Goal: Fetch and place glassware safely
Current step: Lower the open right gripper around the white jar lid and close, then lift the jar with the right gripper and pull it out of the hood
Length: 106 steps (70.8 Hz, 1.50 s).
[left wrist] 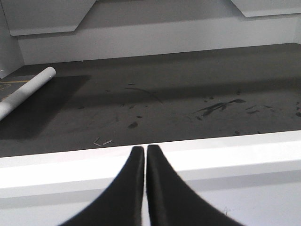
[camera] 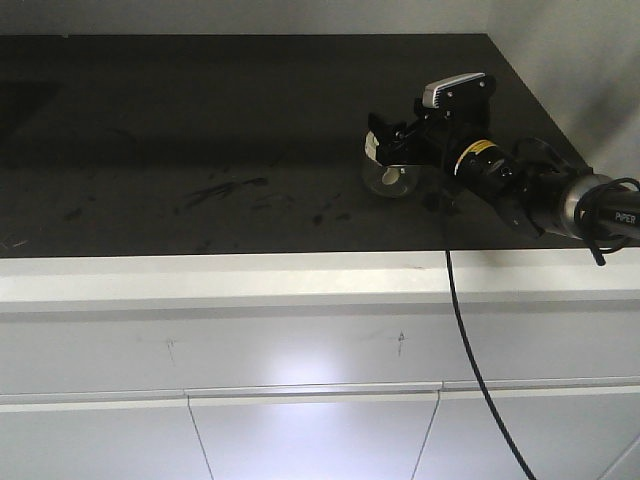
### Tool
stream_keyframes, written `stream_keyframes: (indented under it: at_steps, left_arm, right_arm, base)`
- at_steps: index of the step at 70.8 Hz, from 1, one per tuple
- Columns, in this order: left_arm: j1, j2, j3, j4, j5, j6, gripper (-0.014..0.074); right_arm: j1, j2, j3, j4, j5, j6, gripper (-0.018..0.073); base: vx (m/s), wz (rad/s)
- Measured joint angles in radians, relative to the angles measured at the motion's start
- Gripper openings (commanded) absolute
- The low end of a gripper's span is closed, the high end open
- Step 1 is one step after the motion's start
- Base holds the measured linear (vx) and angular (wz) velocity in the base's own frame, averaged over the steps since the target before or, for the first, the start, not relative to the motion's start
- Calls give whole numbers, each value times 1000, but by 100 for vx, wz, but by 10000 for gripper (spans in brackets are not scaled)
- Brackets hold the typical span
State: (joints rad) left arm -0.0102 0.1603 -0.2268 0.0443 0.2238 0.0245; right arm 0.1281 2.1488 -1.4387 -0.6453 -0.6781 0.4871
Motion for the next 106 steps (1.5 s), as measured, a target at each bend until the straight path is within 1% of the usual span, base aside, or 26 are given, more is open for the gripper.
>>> stream_keyframes:
  at_steps: [11,22,30,33,38,43,44,47,48,49,51,52,74,80,87,90,98,106]
  left_arm:
    - [0,0,0,0,0,0,-7]
    - [0,0,0,0,0,0,-7]
    - [0,0,0,0,0,0,-7]
    - [0,0,0,0,0,0,-7]
    - [0,0,0,0,0,0,-7]
    - [0,0,0,0,0,0,-7]
    - [0,0,0,0,0,0,-7]
    - [0,0,0,0,0,0,-7]
    - [0,0,0,0,0,0,-7]
    - [0,0,0,0,0,0,-7]
    - [0,0,0,0,0,0,-7]
    - [0,0,0,0,0,0,-7]
    - [0,0,0,0,0,0,-7]
    - [0,0,0,0,0,0,-7]
    - [0,0,0,0,0,0,-7]
    - [0,0,0,0,0,0,-7]
    - [0,0,0,0,0,0,-7]
    - [0,0,0,0,0,0,-7]
  right_arm:
    - [0,2,-7,-6,33,12,509]
    - [0,18,-8,-29,36,40,509]
    - [0,25,-8,-30,29,49,466]
    - [0,25,-8,-31,28,49,429]
    - [0,25,-8,-32,27,49,341]
    - [0,25,-9,-32,26,49,225]
    - [0,25,-9,-32,25,49,185]
    - [0,25,-9,-33,24,49,102]
    - [0,25,-9,-33,22,49,88]
    - [0,25,-9,-33,22,49,46]
    - [0,25,-9,-33,21,49,-9]
    - [0,25,-9,-33,21,49,-15]
    - [0,25,-12,-35,21,72,-6]
    - [0,11,-11,-46,46,77,-4]
    - [0,-22,-8,-91,78,106,-3]
    - [0,-38,-6,-112,89,128,-3]
    - [0,-102,-6,-204,99,205,-3]
    - [0,-178,34,-255,99,264,-3]
  base:
    - [0,0]
    - [0,0]
    - [0,0]
    - [0,0]
    - [0,0]
    - [0,0]
    - [0,0]
    - [0,0]
    - [0,0]
    - [0,0]
    - [0,0]
    - [0,0]
    - [0,0]
    - [0,0]
    - [0,0]
    - [0,0]
    - [0,0]
    - [0,0]
